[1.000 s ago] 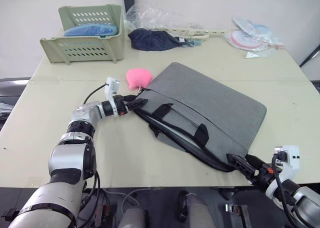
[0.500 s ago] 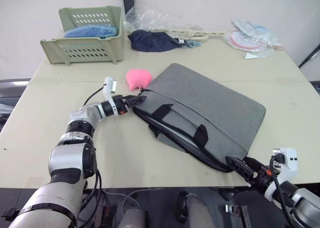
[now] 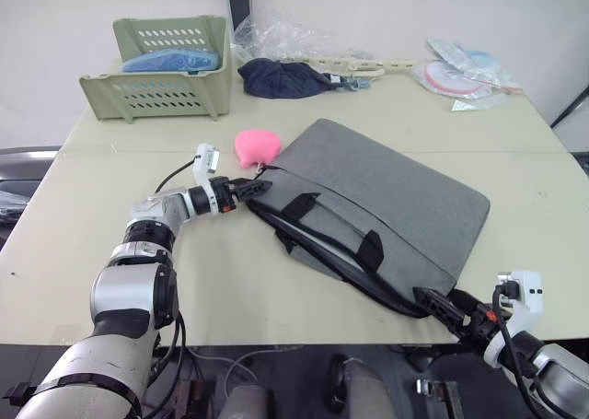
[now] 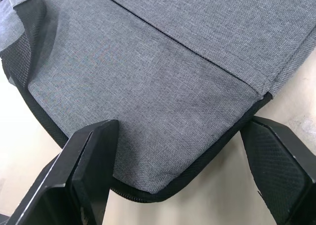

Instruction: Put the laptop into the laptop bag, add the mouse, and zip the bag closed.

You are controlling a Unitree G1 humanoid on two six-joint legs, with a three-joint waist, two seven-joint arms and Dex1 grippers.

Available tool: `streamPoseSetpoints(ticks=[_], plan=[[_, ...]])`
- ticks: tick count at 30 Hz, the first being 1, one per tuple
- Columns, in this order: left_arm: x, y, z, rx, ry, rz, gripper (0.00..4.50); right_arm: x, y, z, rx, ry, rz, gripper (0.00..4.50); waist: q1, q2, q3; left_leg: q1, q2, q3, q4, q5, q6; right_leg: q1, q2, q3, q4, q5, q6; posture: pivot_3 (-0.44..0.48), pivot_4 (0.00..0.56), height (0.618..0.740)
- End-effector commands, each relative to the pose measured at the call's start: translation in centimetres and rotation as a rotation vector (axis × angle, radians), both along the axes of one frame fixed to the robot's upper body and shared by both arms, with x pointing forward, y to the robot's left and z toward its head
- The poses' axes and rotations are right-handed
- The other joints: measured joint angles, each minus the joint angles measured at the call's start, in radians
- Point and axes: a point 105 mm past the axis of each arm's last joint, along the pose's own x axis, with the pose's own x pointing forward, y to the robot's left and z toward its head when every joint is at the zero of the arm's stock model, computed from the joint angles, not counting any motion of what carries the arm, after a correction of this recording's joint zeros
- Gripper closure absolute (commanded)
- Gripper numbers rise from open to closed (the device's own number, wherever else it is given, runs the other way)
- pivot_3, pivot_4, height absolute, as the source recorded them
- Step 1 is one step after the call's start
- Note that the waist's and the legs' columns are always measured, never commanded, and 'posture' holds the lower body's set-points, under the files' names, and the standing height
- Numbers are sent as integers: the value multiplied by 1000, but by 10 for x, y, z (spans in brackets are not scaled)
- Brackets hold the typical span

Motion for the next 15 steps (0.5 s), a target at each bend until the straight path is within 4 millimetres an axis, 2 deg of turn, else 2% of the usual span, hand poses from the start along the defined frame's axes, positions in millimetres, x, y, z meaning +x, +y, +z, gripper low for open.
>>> streamPoseSetpoints(ticks=[1, 2, 4, 12, 15], plan=[[-11, -3, -28, 54, 124, -31, 1210, 2, -4, 3, -15, -24, -18, 223, 1, 0, 0, 0, 0, 0, 0, 0, 0, 0, 0, 0, 0, 0, 0, 0, 150, 740], [-10, -2, -29, 71, 124, -29, 1852, 3, -4, 3, -14, -24, -19, 223, 2, 0, 0, 0, 0, 0, 0, 0, 0, 0, 0, 0, 0, 0, 0, 0, 150, 740], [-10, -2, -31, 101, 129, -25, 2446, 3, -4, 3, -15, -24, -19, 223, 4, 0, 0, 0, 0, 0, 0, 0, 0, 0, 0, 0, 0, 0, 0, 0, 150, 740], [-8, -4, -26, 98, 107, -26, 2446, 5, -5, 2, -14, -27, -19, 223, 5, 0, 0, 1, 0, 0, 0, -1, 1, 3, 0, 0, -2, 0, 0, 0, 150, 740], [-5, -4, -21, 60, 92, -12, 3202, 6, -5, 2, -16, -27, -21, 223, 5, 0, 0, 2, 0, 0, 0, -1, 1, 3, 0, 0, -3, 0, 0, 0, 150, 740]])
